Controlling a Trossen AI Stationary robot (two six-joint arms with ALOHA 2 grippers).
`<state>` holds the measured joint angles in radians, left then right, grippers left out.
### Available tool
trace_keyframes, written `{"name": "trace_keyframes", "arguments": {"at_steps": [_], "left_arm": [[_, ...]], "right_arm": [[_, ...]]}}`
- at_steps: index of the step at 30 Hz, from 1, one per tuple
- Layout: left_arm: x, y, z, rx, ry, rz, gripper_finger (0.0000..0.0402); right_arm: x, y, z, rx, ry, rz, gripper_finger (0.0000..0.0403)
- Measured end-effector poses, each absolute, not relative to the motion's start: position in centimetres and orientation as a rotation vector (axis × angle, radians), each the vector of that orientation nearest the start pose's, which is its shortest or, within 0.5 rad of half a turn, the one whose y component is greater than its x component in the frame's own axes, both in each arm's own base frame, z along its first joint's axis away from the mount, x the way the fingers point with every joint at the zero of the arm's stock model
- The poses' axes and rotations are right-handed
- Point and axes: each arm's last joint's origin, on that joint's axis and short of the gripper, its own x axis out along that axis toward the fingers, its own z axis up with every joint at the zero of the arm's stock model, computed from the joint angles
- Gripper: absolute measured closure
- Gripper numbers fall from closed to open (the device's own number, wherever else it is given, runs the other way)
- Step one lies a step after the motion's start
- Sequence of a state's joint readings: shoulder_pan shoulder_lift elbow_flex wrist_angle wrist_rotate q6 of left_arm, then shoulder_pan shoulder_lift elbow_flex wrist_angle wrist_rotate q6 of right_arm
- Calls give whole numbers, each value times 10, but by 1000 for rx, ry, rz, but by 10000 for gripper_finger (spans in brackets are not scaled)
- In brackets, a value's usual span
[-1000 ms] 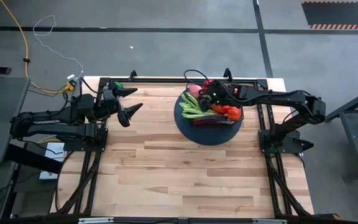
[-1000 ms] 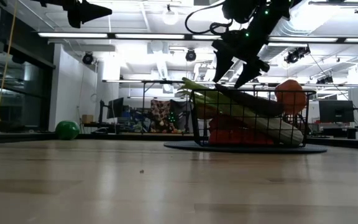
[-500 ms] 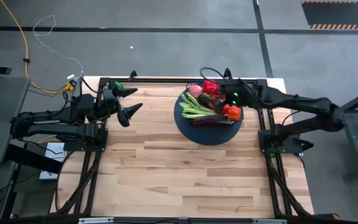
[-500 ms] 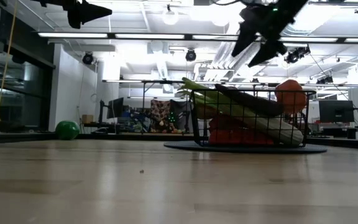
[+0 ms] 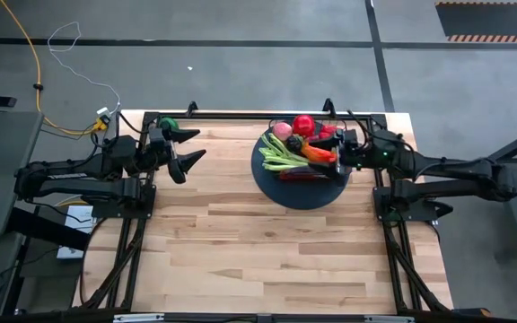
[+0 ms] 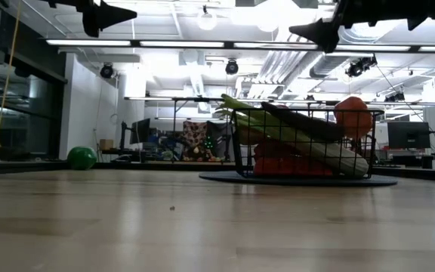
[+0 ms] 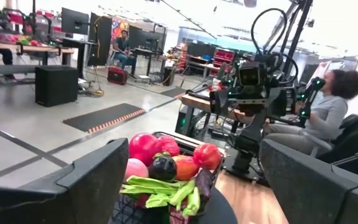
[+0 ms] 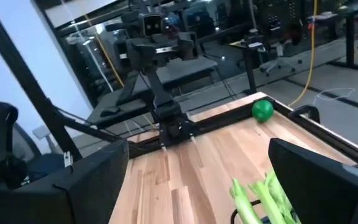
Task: Build produce basket
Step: Put the lime into the black wire basket
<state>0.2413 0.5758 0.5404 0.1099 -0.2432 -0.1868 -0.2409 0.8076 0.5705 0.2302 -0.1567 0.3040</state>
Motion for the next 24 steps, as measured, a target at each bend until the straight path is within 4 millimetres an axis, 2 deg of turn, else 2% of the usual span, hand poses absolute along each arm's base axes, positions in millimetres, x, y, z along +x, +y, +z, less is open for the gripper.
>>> {"name": "trace_keyframes", "arguments": {"at_steps": [9,24], "left_arm": [[135,41,306,-162,-116,478,51],[135,41,306,-169,-117,480,51]], "right_arm": [[178,-39,299,414,-45,-56,27],[179,-39,298,345,-37,-72,27]]}}
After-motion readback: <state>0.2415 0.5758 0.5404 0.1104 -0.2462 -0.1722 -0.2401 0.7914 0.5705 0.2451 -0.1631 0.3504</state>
